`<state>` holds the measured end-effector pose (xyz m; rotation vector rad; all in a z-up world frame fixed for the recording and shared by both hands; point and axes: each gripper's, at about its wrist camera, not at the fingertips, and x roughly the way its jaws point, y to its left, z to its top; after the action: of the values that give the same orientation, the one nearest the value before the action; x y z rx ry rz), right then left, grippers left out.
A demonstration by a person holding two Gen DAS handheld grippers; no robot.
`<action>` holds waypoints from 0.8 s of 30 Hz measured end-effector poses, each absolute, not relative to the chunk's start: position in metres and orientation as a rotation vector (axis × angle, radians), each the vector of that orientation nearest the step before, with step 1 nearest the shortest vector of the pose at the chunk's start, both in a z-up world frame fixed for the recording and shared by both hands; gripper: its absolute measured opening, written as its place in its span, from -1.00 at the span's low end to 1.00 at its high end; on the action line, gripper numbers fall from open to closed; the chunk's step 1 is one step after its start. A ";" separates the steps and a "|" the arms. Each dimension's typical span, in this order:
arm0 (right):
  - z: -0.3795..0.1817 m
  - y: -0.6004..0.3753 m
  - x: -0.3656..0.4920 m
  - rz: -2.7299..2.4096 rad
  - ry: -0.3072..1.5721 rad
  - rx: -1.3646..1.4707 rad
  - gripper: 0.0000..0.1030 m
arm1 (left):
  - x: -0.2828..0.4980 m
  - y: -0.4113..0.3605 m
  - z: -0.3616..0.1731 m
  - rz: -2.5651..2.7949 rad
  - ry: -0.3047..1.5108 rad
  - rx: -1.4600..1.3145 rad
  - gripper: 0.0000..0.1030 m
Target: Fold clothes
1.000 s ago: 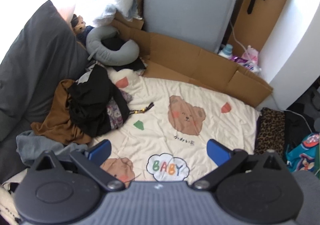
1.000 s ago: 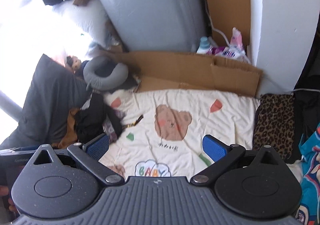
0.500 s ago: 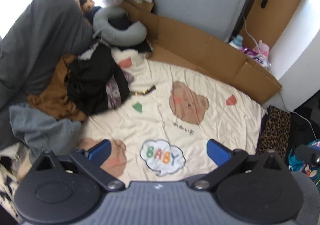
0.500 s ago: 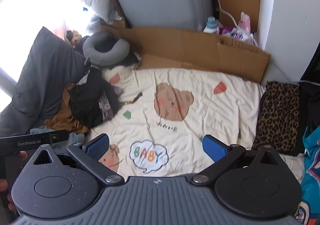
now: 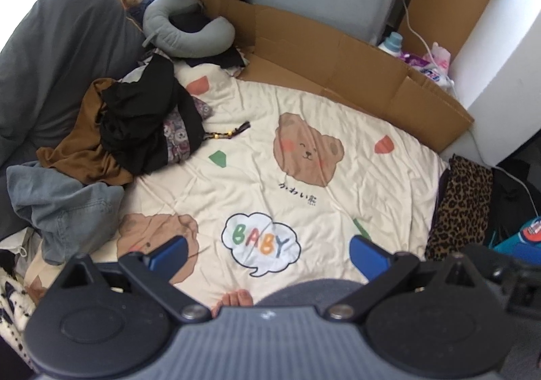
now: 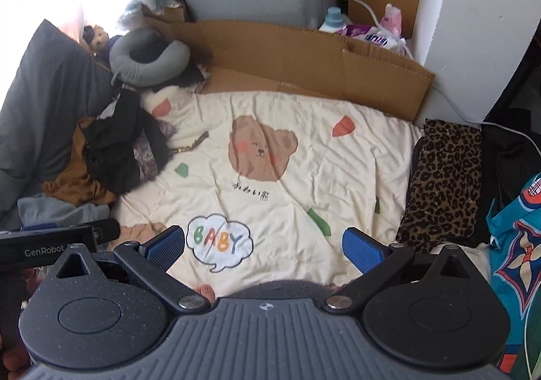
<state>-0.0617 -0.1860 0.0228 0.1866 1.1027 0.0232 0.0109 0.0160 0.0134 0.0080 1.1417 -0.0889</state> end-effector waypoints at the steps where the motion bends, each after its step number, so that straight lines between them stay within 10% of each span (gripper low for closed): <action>1: 0.022 -0.185 -0.061 0.024 1.103 0.182 0.99 | 0.011 0.015 0.013 -0.088 1.140 0.011 0.99; 24: 0.005 -0.192 -0.040 0.078 1.150 0.209 0.98 | 0.023 0.008 -0.007 -0.061 1.182 0.059 0.99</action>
<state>-0.0400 -0.1921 0.0046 0.2093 1.1505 0.0782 0.0230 0.0082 -0.0071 0.0593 1.1816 -0.0609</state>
